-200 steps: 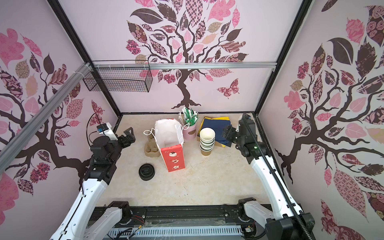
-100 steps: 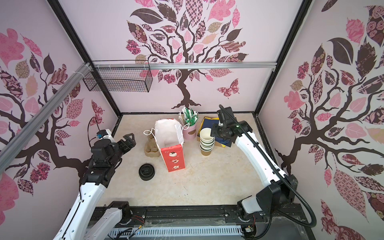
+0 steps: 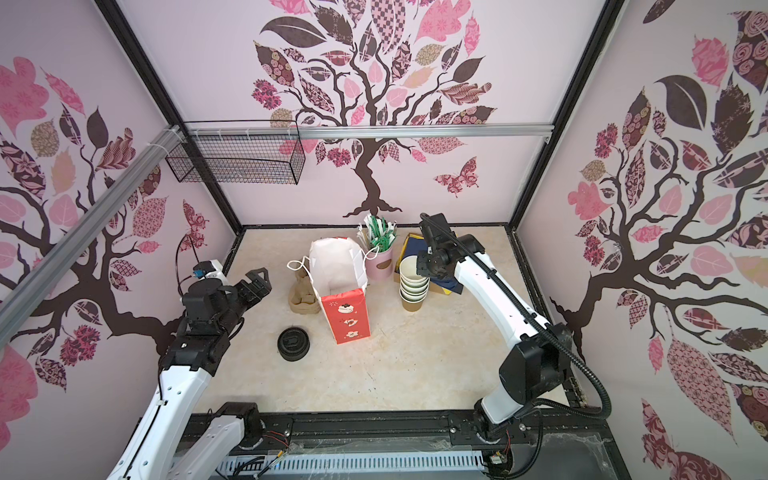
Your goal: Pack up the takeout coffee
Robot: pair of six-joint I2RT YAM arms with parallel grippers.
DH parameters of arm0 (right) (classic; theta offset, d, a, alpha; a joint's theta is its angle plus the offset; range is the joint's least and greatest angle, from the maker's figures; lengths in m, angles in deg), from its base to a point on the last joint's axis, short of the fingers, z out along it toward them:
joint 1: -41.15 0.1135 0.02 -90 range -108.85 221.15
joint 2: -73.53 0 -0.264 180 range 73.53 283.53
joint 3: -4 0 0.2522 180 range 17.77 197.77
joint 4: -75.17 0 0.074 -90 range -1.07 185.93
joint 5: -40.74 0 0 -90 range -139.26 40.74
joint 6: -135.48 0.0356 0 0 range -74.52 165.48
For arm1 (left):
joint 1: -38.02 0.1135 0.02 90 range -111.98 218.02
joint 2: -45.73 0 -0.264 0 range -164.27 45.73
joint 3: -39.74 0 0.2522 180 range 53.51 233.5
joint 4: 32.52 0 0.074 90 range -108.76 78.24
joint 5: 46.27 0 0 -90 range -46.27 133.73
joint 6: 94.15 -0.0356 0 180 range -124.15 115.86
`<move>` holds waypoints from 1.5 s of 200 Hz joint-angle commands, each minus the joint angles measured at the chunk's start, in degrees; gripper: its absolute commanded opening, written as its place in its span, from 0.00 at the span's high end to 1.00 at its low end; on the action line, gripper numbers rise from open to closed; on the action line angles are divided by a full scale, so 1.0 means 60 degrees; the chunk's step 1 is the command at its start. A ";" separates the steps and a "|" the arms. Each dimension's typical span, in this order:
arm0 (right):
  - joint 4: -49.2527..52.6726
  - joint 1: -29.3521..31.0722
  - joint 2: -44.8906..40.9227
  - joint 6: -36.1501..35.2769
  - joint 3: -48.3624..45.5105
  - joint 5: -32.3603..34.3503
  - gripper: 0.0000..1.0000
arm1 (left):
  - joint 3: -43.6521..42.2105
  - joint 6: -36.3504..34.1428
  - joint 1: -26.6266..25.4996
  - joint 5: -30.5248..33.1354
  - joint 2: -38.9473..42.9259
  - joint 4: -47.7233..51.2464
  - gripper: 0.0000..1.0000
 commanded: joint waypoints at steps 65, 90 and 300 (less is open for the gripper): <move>0.0392 0.0099 0.0018 0.0235 0.0632 0.0181 0.96 | 0.0319 -0.0200 -0.0037 0.0173 0.0020 0.0007 0.04; 0.0550 0.0091 -0.0133 0.0371 0.0823 0.0090 0.98 | 0.0435 -0.0317 -0.0029 0.0182 0.0008 0.0072 0.04; 0.0864 -0.0017 -0.0293 0.2374 0.1104 -0.0247 1.00 | 0.6141 -0.7206 -0.6481 0.0453 -0.3190 0.0723 0.10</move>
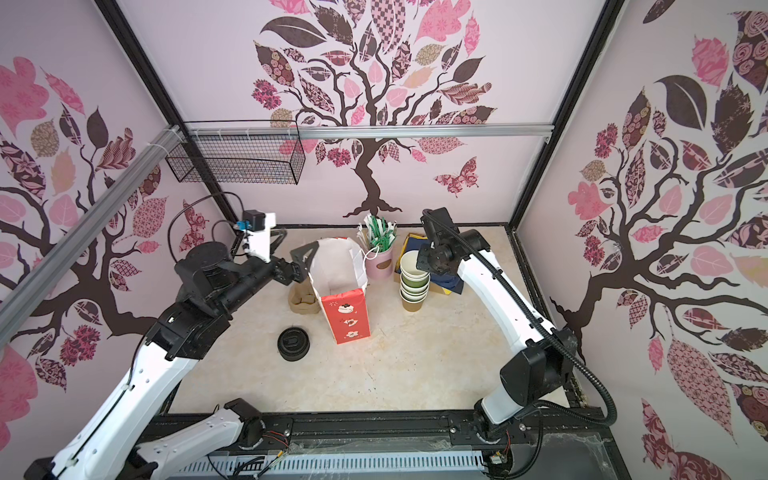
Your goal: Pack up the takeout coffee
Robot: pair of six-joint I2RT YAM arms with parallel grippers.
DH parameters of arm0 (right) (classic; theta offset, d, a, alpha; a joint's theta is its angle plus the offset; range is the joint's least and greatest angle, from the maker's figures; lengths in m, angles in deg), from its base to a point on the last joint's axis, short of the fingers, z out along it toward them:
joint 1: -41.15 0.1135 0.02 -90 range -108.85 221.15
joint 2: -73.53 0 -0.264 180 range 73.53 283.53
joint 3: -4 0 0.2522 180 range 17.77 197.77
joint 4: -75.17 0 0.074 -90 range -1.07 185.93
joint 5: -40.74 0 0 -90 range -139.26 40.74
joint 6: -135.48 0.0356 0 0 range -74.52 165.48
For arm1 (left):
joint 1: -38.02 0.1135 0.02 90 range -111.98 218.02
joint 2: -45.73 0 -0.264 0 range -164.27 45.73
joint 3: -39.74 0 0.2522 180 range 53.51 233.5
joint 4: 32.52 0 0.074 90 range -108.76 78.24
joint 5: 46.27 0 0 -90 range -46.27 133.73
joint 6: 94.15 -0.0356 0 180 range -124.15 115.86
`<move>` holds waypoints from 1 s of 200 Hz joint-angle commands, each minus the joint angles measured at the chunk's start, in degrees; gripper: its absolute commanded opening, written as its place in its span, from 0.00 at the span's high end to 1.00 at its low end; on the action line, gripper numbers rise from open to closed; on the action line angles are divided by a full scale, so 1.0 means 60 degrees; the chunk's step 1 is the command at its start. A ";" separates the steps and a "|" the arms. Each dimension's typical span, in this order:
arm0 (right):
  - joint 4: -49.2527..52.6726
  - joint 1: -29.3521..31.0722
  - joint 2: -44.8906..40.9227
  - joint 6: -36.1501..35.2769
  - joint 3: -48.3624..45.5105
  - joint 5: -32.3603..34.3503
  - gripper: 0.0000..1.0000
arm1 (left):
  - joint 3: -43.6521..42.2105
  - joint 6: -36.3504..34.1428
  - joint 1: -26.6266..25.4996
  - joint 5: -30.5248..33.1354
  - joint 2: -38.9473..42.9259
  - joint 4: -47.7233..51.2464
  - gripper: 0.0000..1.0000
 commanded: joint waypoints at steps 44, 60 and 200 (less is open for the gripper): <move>0.0054 -0.0267 -0.0328 0.1012 -0.0039 -0.0230 1.00 | 0.1282 0.3768 -0.2092 0.0591 -0.2154 0.0276 0.25; 0.0040 -0.0303 -0.0358 0.1045 -0.0087 -0.0201 1.00 | 0.1191 0.5336 -0.2412 0.0619 -0.2415 0.0356 0.31; -0.0184 -0.0340 -0.0607 0.1563 -0.0344 -0.0200 1.00 | 0.2406 1.0782 -0.2501 0.0075 -0.5752 0.1289 0.88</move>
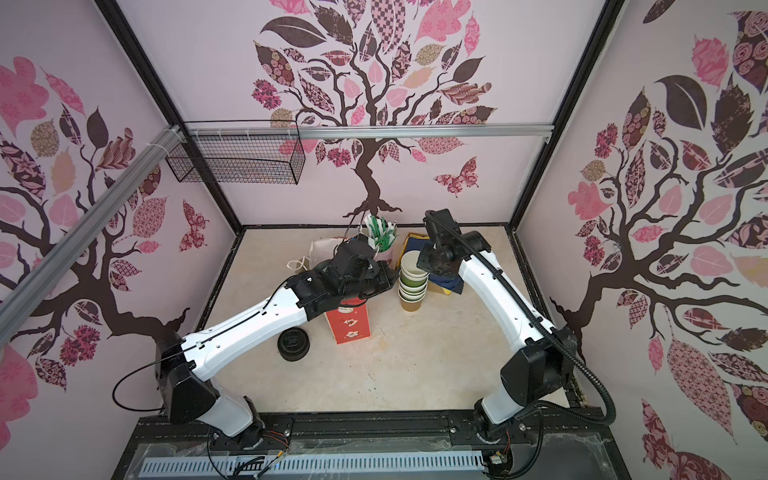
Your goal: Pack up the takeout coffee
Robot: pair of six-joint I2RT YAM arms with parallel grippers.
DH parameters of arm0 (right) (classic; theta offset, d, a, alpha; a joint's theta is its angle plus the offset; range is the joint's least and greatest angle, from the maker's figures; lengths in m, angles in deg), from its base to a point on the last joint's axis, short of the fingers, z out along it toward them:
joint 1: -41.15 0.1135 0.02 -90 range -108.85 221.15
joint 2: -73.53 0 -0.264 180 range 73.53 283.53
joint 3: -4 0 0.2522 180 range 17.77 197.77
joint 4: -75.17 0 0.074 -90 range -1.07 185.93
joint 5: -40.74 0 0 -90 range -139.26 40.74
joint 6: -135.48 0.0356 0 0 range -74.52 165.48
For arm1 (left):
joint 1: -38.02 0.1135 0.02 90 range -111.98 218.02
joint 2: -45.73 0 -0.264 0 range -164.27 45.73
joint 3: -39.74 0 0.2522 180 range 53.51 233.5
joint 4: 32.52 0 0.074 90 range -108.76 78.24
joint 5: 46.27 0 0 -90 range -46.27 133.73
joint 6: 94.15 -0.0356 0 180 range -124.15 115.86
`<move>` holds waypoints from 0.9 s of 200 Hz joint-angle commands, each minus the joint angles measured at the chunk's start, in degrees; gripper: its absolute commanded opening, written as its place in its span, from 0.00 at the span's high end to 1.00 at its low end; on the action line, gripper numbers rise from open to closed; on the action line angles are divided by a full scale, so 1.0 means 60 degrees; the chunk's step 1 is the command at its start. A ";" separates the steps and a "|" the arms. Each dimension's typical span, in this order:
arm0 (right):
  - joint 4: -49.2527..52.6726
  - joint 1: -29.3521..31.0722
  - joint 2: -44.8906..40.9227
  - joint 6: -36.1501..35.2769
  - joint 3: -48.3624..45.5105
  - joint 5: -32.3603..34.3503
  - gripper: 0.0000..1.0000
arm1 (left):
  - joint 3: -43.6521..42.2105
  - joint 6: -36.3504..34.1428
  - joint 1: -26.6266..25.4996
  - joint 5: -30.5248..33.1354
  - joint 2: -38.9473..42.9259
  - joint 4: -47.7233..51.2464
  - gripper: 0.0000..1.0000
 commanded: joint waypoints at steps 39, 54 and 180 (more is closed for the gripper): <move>0.0100 -0.0075 -0.0610 0.0531 0.0013 0.0080 1.00 | 0.1010 0.0883 0.0322 -0.0363 -0.0910 0.0164 0.89; 0.0135 -0.0074 -0.0615 0.0499 0.0024 0.0073 1.00 | 0.1107 0.0865 0.0323 -0.0432 -0.1109 -0.0042 0.85; 0.0294 -0.0074 -0.0680 0.0422 0.0192 -0.0123 1.00 | 0.1012 0.1252 0.0360 -0.0434 -0.1709 -0.0772 0.77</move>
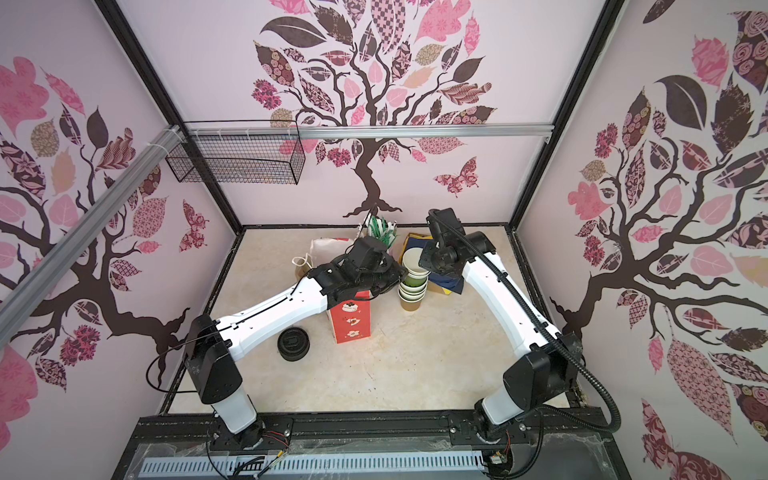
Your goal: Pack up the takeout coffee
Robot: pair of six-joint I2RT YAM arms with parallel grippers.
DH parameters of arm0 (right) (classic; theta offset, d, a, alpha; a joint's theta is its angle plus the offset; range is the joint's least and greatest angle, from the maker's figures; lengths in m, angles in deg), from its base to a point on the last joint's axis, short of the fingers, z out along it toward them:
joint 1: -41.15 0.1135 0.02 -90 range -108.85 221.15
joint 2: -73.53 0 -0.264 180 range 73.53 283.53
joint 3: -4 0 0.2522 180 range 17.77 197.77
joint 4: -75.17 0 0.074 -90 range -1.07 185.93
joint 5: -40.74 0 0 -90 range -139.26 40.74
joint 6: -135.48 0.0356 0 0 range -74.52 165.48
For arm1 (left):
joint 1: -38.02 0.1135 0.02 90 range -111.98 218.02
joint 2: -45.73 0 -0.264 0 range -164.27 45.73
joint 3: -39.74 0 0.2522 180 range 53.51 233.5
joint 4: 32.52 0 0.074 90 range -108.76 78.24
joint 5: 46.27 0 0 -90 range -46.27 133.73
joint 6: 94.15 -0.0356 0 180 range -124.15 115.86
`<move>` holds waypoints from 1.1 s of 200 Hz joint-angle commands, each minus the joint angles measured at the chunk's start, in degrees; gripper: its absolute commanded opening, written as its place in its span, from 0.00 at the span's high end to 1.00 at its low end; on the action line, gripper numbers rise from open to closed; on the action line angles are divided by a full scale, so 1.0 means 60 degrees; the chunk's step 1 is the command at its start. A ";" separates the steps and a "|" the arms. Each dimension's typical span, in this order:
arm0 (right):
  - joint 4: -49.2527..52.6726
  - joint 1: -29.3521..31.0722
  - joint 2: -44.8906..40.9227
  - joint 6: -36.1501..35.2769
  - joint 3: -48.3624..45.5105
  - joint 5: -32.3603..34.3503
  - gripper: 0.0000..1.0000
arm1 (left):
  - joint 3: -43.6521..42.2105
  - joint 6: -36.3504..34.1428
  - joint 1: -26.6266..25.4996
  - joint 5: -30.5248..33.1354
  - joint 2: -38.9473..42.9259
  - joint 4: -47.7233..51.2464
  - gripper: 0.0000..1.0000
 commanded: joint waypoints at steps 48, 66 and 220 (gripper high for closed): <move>0.0324 -0.0038 -0.0644 0.0471 0.0214 -0.0232 1.00 | 0.0353 0.0266 0.0076 0.0271 -0.0378 0.0134 0.79; 0.0280 -0.0038 -0.0725 0.0495 0.0242 -0.0203 1.00 | 0.0348 0.0262 0.0072 0.0360 -0.0377 0.0257 0.80; 0.0494 -0.0038 -0.1249 0.0329 0.1495 0.0465 1.00 | 0.0660 -0.1468 -0.0295 0.0854 0.1386 -0.0383 0.62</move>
